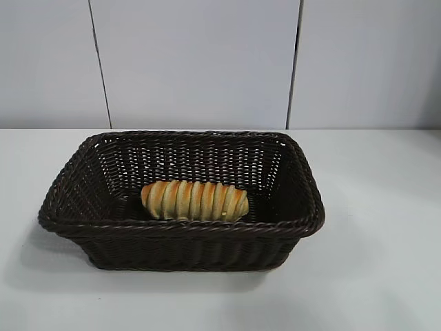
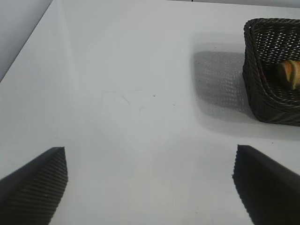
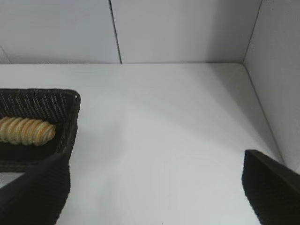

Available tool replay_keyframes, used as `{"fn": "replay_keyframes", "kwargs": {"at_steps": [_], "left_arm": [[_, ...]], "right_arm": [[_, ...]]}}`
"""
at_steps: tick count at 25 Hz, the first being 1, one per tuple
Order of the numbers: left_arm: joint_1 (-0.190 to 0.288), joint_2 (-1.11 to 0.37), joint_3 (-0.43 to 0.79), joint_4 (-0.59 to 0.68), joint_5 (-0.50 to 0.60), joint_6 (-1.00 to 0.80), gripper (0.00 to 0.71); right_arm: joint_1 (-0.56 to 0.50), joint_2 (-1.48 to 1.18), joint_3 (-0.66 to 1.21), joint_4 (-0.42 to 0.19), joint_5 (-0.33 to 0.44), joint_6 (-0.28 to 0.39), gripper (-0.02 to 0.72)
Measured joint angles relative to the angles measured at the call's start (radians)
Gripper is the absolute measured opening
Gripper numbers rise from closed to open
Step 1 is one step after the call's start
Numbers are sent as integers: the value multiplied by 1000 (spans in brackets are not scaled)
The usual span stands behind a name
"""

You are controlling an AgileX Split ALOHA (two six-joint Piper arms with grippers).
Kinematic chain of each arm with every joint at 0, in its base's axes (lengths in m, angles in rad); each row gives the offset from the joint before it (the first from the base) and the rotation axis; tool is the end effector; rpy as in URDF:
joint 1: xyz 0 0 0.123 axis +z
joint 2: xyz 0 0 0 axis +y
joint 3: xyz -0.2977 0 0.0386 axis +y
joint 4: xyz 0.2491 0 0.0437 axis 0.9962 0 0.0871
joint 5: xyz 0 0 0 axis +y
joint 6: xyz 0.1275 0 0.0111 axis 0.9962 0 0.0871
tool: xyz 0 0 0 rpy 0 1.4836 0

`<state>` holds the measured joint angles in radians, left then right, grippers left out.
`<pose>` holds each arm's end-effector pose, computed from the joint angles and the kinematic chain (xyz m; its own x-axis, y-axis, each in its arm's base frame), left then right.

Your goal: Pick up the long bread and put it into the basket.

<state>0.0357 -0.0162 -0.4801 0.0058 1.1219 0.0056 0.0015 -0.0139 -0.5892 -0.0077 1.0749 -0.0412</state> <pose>0.0098 0.0010 0.2482 -0.5127 -0.0102 -0.8585 -0.0360 0.9993 0.0096 0.0008 -0.0009 0.2867 -0.3750 -0.0454 -0.9259 -0.0121 0.9990 -0.0441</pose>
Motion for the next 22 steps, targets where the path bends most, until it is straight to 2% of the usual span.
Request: {"fn": "replay_keyframes", "kwargs": {"at_steps": [10,22], "left_arm": [[0,0,0,0,0,1,694],[0,0,0,0,0,1,694]], "right_arm": [[0,-4,114,8,4,15,694],[0,-4,119,8,6,15,694]]}}
